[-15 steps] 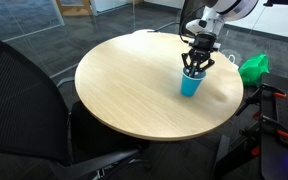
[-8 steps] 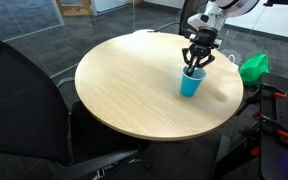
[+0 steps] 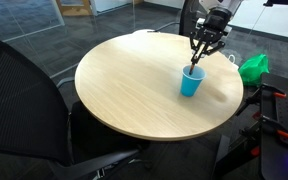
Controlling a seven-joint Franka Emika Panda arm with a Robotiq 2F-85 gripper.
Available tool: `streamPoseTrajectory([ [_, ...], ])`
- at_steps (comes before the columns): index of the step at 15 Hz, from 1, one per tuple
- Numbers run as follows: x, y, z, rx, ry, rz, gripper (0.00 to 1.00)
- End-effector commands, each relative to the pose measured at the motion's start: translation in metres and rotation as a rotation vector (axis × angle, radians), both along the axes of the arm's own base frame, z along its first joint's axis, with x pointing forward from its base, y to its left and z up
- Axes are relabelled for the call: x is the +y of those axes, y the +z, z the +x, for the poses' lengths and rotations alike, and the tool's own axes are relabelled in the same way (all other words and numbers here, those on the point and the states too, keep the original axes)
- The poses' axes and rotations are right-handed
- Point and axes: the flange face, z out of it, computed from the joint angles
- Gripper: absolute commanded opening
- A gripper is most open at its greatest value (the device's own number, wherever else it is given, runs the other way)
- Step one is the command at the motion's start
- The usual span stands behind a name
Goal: Remove the pen from the mug cup and place it on the table
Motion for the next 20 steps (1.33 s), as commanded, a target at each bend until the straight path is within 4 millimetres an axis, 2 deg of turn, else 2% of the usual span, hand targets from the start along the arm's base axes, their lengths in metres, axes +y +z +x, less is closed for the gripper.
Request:
streamPoseTrajectory([
  [1, 0.011, 0.043, -0.026, -0.073, 0.012, -0.034, 0.03],
  [5, 0.024, 0.081, -0.029, -0.142, 0.022, -0.113, 0.03],
  [9, 0.031, 0.114, -0.009, -0.195, -0.058, -0.247, 0.03],
  [11, 0.033, 0.124, 0.006, -0.196, -0.112, -0.316, 0.03],
  [14, 0.033, 0.133, 0.033, -0.161, -0.185, -0.414, 0.03],
  [15, 0.031, 0.129, 0.013, -0.166, -0.139, -0.375, 0.13],
  [17, 0.031, 0.133, 0.023, -0.151, -0.165, -0.4, 0.13],
  [20, 0.031, 0.129, 0.028, -0.145, -0.166, -0.401, 0.13],
])
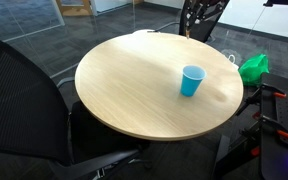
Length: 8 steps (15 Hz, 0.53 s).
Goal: Remove the pen from the mug cup and place it on the table
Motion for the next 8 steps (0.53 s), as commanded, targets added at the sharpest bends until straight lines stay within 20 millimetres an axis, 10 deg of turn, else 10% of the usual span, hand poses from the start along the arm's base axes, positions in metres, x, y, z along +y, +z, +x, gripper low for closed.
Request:
streamPoseTrajectory([
  [1, 0.0, 0.0, 0.0, 0.002, 0.0, 0.0, 0.13],
  [8, -0.003, 0.01, 0.031, -0.069, -0.188, -0.15, 0.03],
])
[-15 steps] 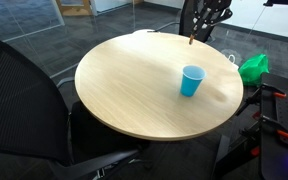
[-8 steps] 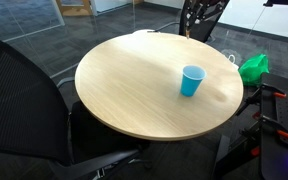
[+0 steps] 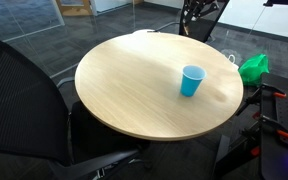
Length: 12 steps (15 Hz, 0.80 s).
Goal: Remove the pen from the mug cup and place it on the table
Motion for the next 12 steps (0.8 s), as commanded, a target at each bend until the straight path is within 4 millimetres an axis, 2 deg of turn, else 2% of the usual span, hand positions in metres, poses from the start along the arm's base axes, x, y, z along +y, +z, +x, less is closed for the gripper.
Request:
streamPoseTrajectory([
  [1, 0.004, 0.005, 0.027, -0.029, -0.092, -0.101, 0.03],
  [6, 0.029, 0.0, 0.061, 0.03, -0.113, -0.225, 0.03],
  [12, 0.065, -0.026, 0.1, 0.079, -0.043, -0.241, 0.03],
])
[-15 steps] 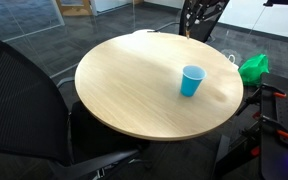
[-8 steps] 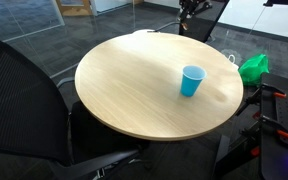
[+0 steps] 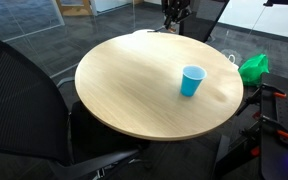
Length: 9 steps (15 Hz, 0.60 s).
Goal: Remove the pen from the mug cup and place it on the table
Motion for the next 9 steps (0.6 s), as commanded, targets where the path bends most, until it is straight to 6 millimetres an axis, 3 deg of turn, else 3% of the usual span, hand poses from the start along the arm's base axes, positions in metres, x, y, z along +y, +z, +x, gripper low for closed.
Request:
streamPoseTrajectory([
  [1, 0.02, -0.015, 0.028, 0.036, 0.023, -0.023, 0.03],
  [9, 0.048, -0.082, 0.058, 0.119, 0.114, -0.092, 0.03],
])
